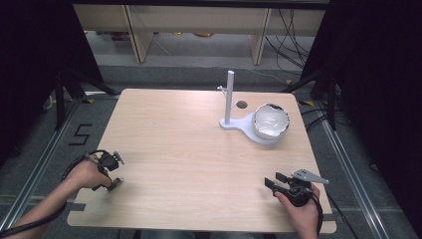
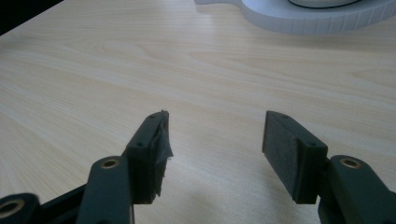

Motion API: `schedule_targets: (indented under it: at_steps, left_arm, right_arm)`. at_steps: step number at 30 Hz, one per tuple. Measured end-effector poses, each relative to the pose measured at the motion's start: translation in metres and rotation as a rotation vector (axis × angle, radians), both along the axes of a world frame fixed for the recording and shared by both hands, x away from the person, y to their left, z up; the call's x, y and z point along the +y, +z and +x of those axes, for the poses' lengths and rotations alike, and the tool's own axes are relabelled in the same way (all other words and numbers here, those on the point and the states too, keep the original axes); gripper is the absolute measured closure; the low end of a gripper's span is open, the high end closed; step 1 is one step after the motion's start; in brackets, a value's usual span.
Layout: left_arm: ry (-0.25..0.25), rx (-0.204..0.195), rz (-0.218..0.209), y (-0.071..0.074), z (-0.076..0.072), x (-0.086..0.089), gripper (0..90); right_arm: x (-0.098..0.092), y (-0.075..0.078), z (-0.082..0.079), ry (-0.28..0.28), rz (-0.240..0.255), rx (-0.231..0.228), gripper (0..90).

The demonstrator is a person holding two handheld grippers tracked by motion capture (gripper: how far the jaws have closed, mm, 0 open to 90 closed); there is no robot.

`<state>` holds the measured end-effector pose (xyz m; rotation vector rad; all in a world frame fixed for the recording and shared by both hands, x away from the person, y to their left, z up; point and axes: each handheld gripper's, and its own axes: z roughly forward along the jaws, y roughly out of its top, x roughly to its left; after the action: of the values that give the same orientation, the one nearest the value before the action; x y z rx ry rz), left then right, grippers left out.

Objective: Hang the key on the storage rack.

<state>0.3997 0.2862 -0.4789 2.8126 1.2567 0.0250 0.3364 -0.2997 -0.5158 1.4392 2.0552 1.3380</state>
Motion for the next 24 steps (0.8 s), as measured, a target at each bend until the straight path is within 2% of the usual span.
schedule_targets:
  at_steps: [1, 2, 3, 5, 6, 7, 8, 11, 12, 13, 14, 16, 18, 19, 20, 21, 22, 24]
  left_arm:
    - [0.004, -0.004, -0.003, 0.001, 0.0, -0.001, 80.8]
    - [-0.002, -0.007, -0.002, 0.002, 0.0, -0.001, 80.8]
    - [0.004, -0.009, -0.002, 0.003, 0.0, -0.001, 80.9]
    - [-0.027, -0.017, 0.003, 0.005, 0.001, 0.0, 80.9]
    - [0.0, -0.016, -0.004, 0.005, -0.001, -0.001, 80.8]
    - [-0.026, -0.01, 0.006, 0.007, 0.0, 0.001, 80.8]
    - [0.001, -0.021, -0.01, 0.008, -0.001, 0.0, 80.9]
    - [-0.019, -0.033, -0.002, 0.013, 0.0, 0.003, 80.8]
    - [0.005, -0.048, -0.019, 0.013, -0.002, 0.002, 80.9]
    - [-0.023, -0.06, -0.015, 0.016, 0.0, 0.003, 80.9]
    - [-0.02, -0.074, -0.019, 0.018, 0.0, 0.003, 80.9]
    - [-0.04, -0.074, -0.011, 0.024, 0.001, 0.003, 80.9]
    - [-0.044, -0.087, -0.015, 0.029, 0.002, 0.002, 80.9]
    - [-0.033, -0.107, -0.031, 0.031, 0.002, 0.0, 80.9]
    - [-0.033, -0.107, -0.031, 0.031, 0.002, 0.0, 80.9]
    - [-0.026, -0.125, -0.047, 0.036, 0.003, -0.002, 80.9]
    - [-0.04, -0.132, -0.046, 0.039, 0.004, -0.002, 80.9]
    - [-0.041, -0.148, -0.054, 0.045, 0.005, -0.005, 80.9]
  right_arm:
    - [0.003, 0.001, -0.002, -0.019, 0.025, 0.032, 42.2]
    - [0.002, 0.0, -0.001, -0.012, 0.013, 0.011, 42.2]
    - [-0.001, 0.0, 0.0, 0.006, -0.02, -0.011, 42.2]
    - [-0.001, 0.001, -0.001, 0.02, 0.006, -0.002, 42.2]
    - [-0.001, 0.001, -0.001, 0.02, 0.006, -0.002, 42.2]
    - [0.0, 0.001, -0.001, 0.018, 0.006, -0.002, 42.2]
    - [0.0, 0.0, 0.0, 0.016, 0.004, -0.003, 42.2]
    - [-0.001, 0.0, 0.0, 0.024, 0.005, -0.003, 42.2]
    - [0.0, 0.0, 0.0, 0.021, -0.007, -0.006, 42.2]
    - [0.001, 0.0, 0.0, 0.008, -0.006, 0.007, 42.3]
    - [0.0, 0.0, 0.0, 0.01, -0.011, -0.002, 42.2]
    - [0.001, -0.001, 0.001, -0.004, -0.021, -0.009, 42.3]
    - [0.0, 0.0, 0.001, 0.005, -0.018, -0.004, 42.3]
    - [0.001, -0.001, 0.001, 0.0, -0.019, -0.005, 42.3]
    - [0.001, -0.001, 0.001, 0.0, -0.019, -0.005, 42.3]
    - [0.0, -0.001, 0.002, 0.009, -0.029, -0.022, 42.3]
    - [0.001, 0.0, 0.001, -0.002, -0.019, -0.006, 42.3]
    - [0.0, 0.0, 0.0, 0.009, -0.006, 0.0, 42.3]
